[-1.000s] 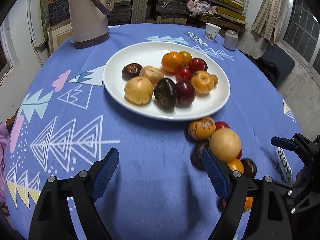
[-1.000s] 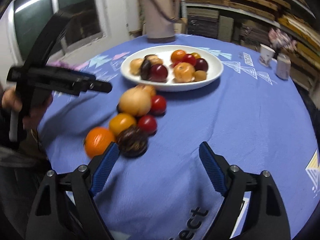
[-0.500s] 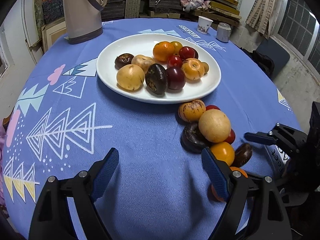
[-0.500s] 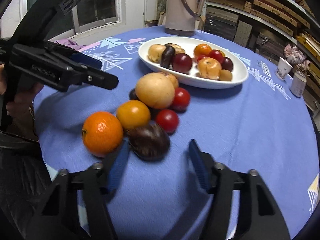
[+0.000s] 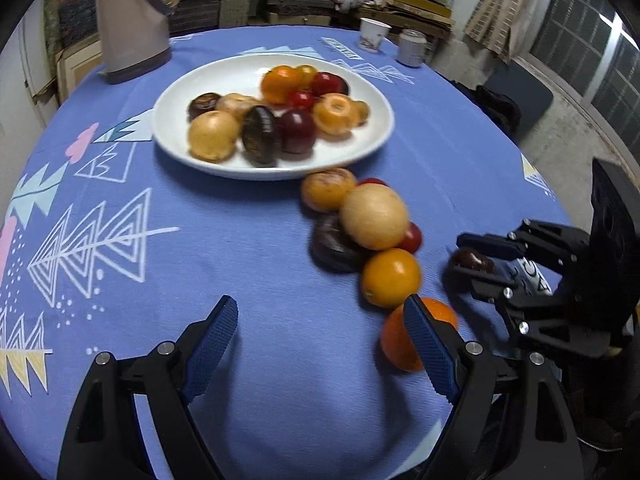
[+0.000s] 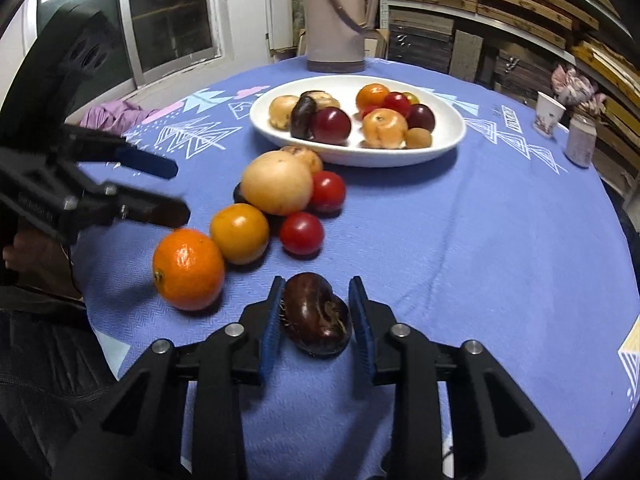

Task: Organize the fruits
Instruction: 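Grasp a dark brown mangosteen with the right tool while the left tool grasps an orange mandarin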

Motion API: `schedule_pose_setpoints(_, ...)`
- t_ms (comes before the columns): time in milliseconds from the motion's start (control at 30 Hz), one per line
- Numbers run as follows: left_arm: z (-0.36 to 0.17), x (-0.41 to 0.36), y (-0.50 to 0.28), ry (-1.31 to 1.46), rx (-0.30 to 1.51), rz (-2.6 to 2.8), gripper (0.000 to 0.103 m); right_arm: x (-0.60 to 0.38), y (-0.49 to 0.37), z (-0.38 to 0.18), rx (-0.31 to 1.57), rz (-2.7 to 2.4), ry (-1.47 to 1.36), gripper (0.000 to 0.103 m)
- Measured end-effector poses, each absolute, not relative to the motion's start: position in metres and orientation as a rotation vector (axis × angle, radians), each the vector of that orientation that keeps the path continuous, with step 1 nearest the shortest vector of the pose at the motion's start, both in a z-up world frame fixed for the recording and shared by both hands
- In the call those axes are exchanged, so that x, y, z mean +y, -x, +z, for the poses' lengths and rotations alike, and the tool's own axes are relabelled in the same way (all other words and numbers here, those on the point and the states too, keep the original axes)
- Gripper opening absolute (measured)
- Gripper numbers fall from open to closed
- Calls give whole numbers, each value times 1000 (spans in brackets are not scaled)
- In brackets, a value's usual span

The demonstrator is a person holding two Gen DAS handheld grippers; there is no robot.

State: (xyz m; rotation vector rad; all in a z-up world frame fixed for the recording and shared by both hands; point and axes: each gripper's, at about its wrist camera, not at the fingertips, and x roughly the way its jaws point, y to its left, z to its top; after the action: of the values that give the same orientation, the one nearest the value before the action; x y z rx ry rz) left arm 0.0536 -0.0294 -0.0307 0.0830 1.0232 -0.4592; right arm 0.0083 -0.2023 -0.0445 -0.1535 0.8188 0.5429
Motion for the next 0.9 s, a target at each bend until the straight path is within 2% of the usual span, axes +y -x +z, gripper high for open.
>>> schedule_pose_setpoints(67, -30, -35, -50, -86, 1014, -483, 92, -205, -7, -44, 817, 540, 152, 31)
schedule_pose_setpoints(367, -27, -56, -39, -154, 989, -530, 92, -205, 1, -52, 837, 555, 188, 34)
schedule_pose_setpoints(733, -47, -80, -44, -142, 1048, -597, 91, -210, 6, -50, 841, 539, 191, 32)
schedule_pose_setpoints(767, -49, -82, -46, -148, 1051, -585, 87, -211, 6, -50, 842, 540, 185, 32)
schedule_pose_setpoints(800, -52, -83, -48, -154, 1063, -580, 73, -212, 6, -50, 843, 542, 179, 32)
schedule_pose_setpoints(900, -57, -82, -50, -119, 1099, -608, 61, -215, 5, -50, 845, 534, 167, 32)
